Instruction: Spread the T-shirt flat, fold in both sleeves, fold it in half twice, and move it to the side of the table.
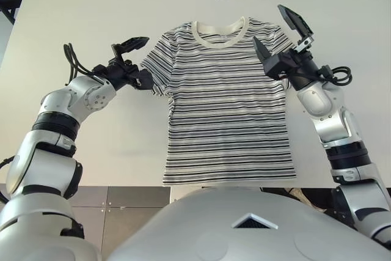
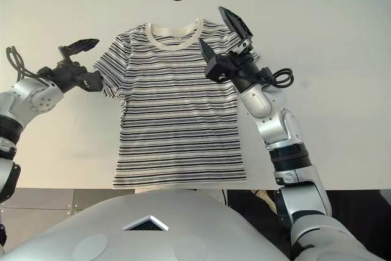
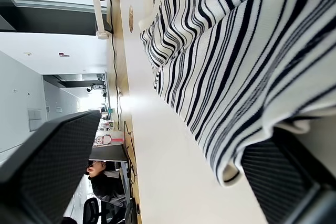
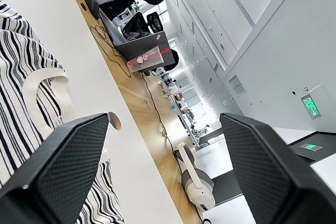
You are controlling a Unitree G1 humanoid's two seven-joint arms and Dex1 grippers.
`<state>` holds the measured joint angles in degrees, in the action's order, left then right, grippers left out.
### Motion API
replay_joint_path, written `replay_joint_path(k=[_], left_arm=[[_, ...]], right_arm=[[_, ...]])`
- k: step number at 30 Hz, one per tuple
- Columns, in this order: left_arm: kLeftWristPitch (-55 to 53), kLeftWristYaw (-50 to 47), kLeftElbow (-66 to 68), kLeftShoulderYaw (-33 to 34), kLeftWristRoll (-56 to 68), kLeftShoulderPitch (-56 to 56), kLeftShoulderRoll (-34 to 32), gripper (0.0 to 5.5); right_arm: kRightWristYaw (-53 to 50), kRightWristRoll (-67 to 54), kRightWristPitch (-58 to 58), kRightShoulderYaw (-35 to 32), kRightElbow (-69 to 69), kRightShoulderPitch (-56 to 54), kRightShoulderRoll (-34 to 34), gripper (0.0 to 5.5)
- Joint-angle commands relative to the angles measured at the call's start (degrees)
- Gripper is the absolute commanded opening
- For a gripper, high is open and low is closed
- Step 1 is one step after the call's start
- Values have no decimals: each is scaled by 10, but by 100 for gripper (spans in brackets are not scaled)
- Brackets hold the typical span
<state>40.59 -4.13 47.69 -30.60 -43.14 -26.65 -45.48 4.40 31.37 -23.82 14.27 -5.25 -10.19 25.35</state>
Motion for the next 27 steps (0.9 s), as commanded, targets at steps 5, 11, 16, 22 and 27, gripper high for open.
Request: replay_joint_path(k=[5,11,16,22,27], left_arm=[[-34,2,36,-19,-35,2,13,295],[-37,-1,62,-22,-35,-3,29,192],[-32,2,72,-28,-36,-2,36,108],[-31,1,77,-23,-26,0,37,27],[-28,-9,67,-19,-22,8,39,11]], right_arm=[[-2,1,2,-4,-7,0,3,386],[-1,2,0,-4,-4,5,6,386],[0,1,0,-4,2,8,7,386],[1,1,0,-3,6,11,6,386],[1,1,0,-4,7,14,7,386]])
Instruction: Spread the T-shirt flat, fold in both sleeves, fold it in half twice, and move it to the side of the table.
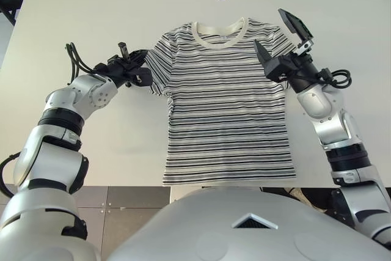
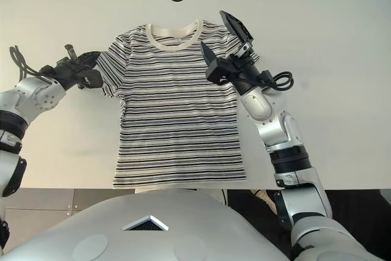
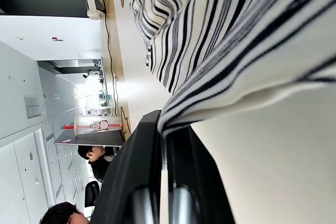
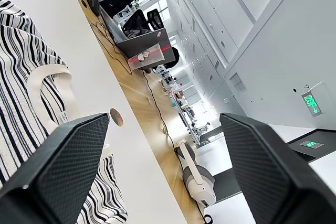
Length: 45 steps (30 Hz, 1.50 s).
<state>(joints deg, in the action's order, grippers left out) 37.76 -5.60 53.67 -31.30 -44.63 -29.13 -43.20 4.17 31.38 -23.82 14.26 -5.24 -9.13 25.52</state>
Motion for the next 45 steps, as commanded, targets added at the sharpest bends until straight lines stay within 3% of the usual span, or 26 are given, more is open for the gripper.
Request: replay_joint_path(k=[1,10,23,32,38,45], left_arm=[[2,2,-1,-9,-4,36,16,11],[17,-35,-53,47,65,32,67,11],[5,-42,-48,7,16,-7,157,11],[-15,-44,-38,14,22,-15,169,152],[-21,-69,-101,64,56,3,157,255],[-27,-59,-257,175,165,88,146,255]], right_arm=[[3,0,0,-5,8,4,6,386],[-6,-7,-3,-28,-4,10,15,386],[-12,-6,-3,-30,-18,7,14,386],[-40,-2,0,-52,-64,-12,29,386],[-105,44,5,-75,-201,-105,98,386],[-189,185,12,47,-482,-241,142,386]])
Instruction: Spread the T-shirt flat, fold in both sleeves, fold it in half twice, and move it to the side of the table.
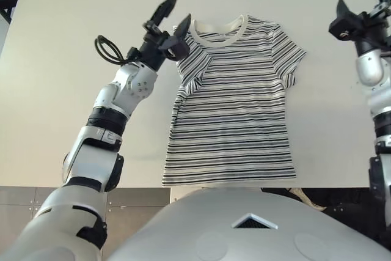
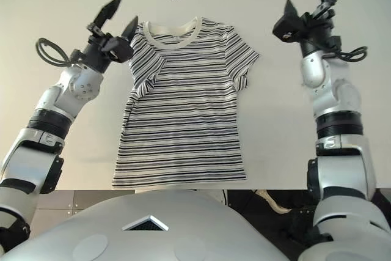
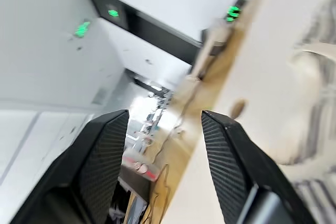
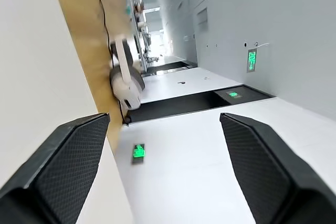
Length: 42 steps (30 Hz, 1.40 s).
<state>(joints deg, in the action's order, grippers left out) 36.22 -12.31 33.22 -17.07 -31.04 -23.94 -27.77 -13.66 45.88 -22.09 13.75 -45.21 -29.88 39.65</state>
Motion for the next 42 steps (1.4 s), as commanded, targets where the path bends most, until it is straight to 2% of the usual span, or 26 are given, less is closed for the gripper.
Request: replay_joint_path(k=[1,4,9,15,24,34,42], left_arm=[[-14,13,-72,43,37,50,-11,255],[-24,21,-112,67,53,86,-16,255],[-39,31,-134,83,54,104,-9,255],[-44,39,-138,88,54,106,-3,255],[-41,42,-128,79,50,116,10,255],[-39,49,-130,78,49,120,17,257],[-38,52,-137,75,45,129,23,257]], right_arm=[[-22,53,-3,71,-116,-43,-2,386],[-24,80,-29,125,-174,-48,-10,386],[0,90,-103,185,-190,-35,-6,386],[37,70,-156,207,-94,0,16,386],[18,72,-121,225,-150,-33,-12,386],[16,65,-118,244,-205,-51,-34,192],[17,64,-116,253,-222,-57,-36,76]])
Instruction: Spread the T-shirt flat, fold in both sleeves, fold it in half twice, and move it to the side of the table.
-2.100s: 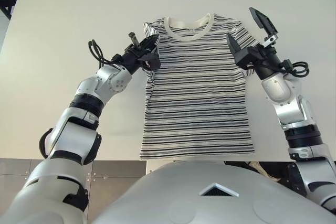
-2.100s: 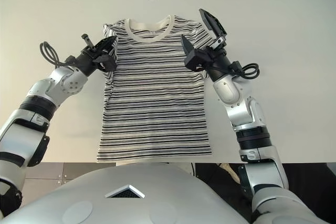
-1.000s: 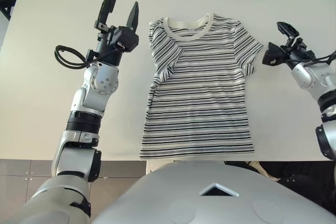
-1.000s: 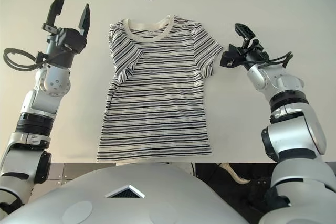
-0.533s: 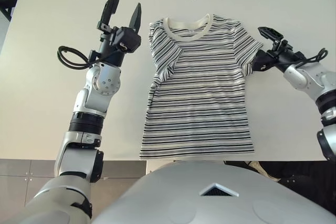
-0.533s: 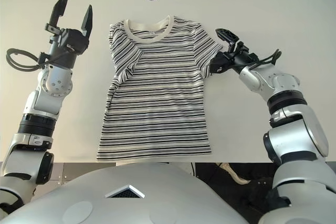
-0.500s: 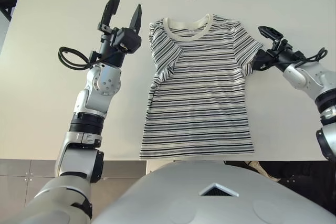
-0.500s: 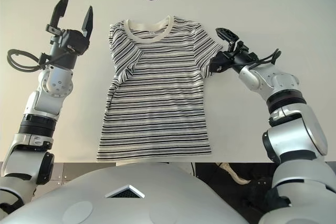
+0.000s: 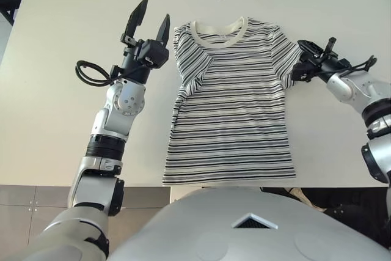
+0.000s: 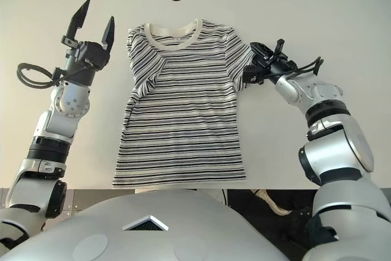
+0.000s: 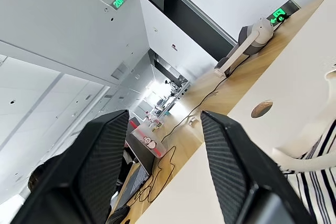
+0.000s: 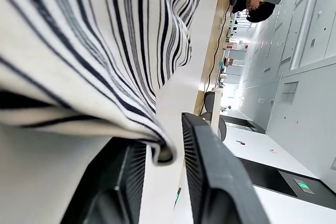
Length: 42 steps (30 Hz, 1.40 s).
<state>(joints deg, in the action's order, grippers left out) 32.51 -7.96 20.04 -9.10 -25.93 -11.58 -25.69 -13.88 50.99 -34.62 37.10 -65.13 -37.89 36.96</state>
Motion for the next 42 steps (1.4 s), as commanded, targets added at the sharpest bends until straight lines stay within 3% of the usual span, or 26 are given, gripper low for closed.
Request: replay_joint_path(k=[1,5,24,37,42], left_arm=[[-1,9,-7,-5,-6,6,3,257],[-1,12,-15,-4,-5,11,5,257],[2,11,-6,-9,-12,15,18,257],[5,4,26,-20,-17,9,35,257],[8,0,47,-23,-17,2,41,257]], right_arm=[[19,12,8,20,-23,23,-8,58],[15,7,5,20,-22,24,-9,11],[-18,-30,-14,-51,198,83,25,11],[7,4,16,-30,234,56,-29,11],[1,12,20,-30,230,48,-38,97]])
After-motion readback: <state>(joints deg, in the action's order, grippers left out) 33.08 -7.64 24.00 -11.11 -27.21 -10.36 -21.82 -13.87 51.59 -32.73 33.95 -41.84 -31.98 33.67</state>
